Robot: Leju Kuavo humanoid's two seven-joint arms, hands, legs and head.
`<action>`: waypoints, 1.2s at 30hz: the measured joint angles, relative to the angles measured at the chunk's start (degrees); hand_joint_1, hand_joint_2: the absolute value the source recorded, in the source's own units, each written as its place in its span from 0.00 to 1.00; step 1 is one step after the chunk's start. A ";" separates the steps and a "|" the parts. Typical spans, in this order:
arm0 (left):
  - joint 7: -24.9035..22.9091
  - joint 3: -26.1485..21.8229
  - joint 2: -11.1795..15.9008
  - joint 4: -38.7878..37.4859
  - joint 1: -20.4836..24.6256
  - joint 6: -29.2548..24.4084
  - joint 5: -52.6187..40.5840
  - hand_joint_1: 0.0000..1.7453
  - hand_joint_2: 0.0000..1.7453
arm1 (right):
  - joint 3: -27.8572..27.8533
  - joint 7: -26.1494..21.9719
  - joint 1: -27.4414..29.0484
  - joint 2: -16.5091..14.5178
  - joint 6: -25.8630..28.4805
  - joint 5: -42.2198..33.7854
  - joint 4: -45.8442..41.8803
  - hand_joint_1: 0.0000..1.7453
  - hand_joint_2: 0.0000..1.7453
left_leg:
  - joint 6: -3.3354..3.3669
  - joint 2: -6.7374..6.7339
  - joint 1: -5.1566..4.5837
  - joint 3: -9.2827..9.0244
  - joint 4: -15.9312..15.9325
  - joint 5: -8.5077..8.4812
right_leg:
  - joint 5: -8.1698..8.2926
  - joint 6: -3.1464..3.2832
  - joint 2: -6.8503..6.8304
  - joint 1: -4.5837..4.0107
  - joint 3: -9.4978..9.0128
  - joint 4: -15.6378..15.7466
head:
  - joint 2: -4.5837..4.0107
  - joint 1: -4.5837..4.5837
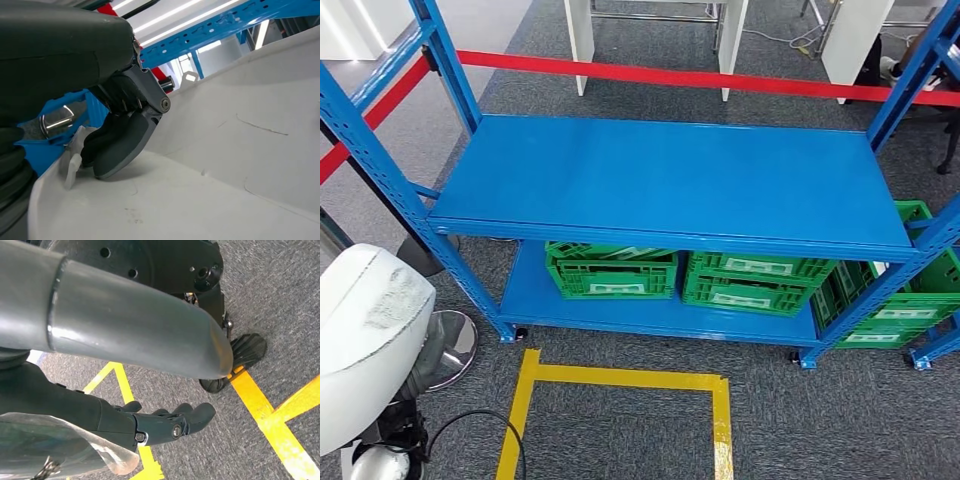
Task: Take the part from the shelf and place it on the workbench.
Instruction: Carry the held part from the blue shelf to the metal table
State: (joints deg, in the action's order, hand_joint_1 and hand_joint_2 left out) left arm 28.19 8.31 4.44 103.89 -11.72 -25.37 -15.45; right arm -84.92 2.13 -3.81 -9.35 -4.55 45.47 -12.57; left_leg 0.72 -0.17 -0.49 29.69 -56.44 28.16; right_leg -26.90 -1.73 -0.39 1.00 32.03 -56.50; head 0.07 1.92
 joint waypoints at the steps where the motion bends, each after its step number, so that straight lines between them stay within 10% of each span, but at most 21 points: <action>1: 0.01 0.00 0.00 0.00 0.00 -0.04 -0.01 1.00 1.00 | 0.07 -0.02 0.01 0.00 0.00 0.02 0.00 0.00 0.00 | 0.00 0.00 0.00 0.00 0.00 0.00 | 0.00 0.00 0.00 0.00 0.00 0.00 | 0.00 -0.01; 36: 0.07 0.02 0.32 0.00 0.00 -0.10 -0.05 1.00 1.00 | 0.35 -0.05 0.08 -0.32 0.00 0.05 0.00 0.00 0.00 | 0.09 0.00 -0.22 0.20 -0.28 0.03 | 0.15 -0.22 -0.01 0.18 0.06 0.04 | 0.00 0.01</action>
State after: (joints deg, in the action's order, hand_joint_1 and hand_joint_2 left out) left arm 28.26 8.33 4.76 103.89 -11.73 -25.46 -15.50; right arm -84.57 2.08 -3.74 -9.68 -4.55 45.52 -12.57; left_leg 0.81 -0.17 -0.71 29.88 -56.73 28.19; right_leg -26.75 -1.95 -0.40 1.18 32.09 -56.46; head 0.07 1.92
